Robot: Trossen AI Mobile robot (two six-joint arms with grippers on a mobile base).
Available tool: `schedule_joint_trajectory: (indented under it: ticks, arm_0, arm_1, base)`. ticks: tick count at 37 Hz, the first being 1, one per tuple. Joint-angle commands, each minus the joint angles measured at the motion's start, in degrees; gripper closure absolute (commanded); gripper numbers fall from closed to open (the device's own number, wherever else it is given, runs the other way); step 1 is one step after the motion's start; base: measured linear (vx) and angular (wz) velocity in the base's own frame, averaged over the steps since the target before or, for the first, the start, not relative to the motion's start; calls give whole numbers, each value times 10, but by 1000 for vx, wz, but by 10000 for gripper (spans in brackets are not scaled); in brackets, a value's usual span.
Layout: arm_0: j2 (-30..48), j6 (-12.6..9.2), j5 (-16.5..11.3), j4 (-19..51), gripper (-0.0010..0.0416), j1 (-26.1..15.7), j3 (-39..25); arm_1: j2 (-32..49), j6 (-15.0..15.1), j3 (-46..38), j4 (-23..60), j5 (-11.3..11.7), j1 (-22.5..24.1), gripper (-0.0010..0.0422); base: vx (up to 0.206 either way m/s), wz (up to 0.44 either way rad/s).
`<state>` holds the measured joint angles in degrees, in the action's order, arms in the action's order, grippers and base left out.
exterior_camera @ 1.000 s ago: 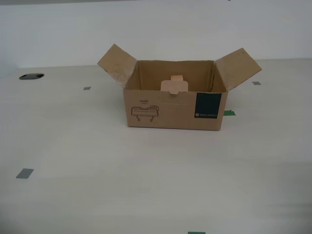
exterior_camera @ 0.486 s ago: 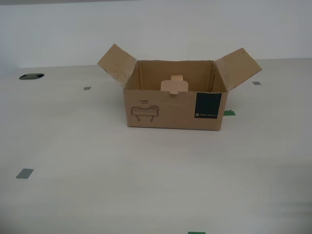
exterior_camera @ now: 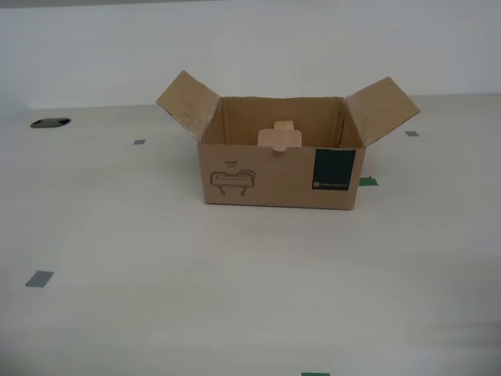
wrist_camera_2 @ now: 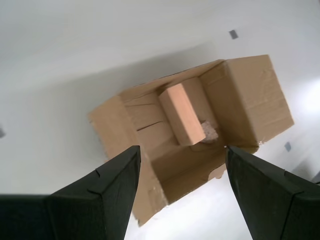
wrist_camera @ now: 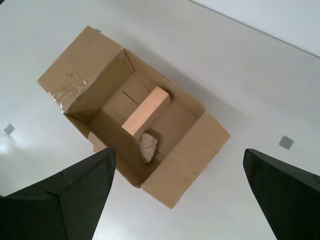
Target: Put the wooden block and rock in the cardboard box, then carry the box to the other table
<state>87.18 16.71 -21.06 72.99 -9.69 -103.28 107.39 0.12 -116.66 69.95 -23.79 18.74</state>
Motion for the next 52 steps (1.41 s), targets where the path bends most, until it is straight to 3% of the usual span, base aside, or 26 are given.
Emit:
schedule_joint_trajectory:
  ticks: [1,4,8,14,17,19,22,25,27,52]
  arm_0:
    - [0,-3,7,19,51,0,-18]
    - [0,-12,33,32,51,0,-29]
    - [0,-27,62,57,51,0,-39]
    - [0,-48,70,79,52,0,-39]
    - [0,-55,88,91,51,0,-36]
    - [0,-60,101,99,51,0,-36]
    - [0,-62,118,100,52,0,-36]
    - [0,-63,121,103,51,0,-36]
    - [0,-64,121,104,52,0,-36]
    - [0,-97,120,147,55,0,-36]
  arm_1:
    - [-9,-2,0,25,34,-1,183]
    - [-13,-1,0,43,47,-2,183]
    - [-14,-1,0,62,47,-2,184]
    - [-14,-1,0,94,50,-2,183]
    - [-14,4,0,108,50,-3,184]
    - [-14,5,-2,117,57,-4,183]
    - [-14,5,-5,125,86,-4,184]
    - [-14,3,-11,134,117,-4,183]
    - [-14,3,-17,142,124,-4,184]
    - [-12,-9,-51,202,124,-3,184]
  base:
    - [0,0]
    - [0,0]
    - [0,0]
    - [0,0]
    - [0,0]
    - [0,0]
    - [0,0]
    - [0,0]
    - [0,0]
    - [0,0]
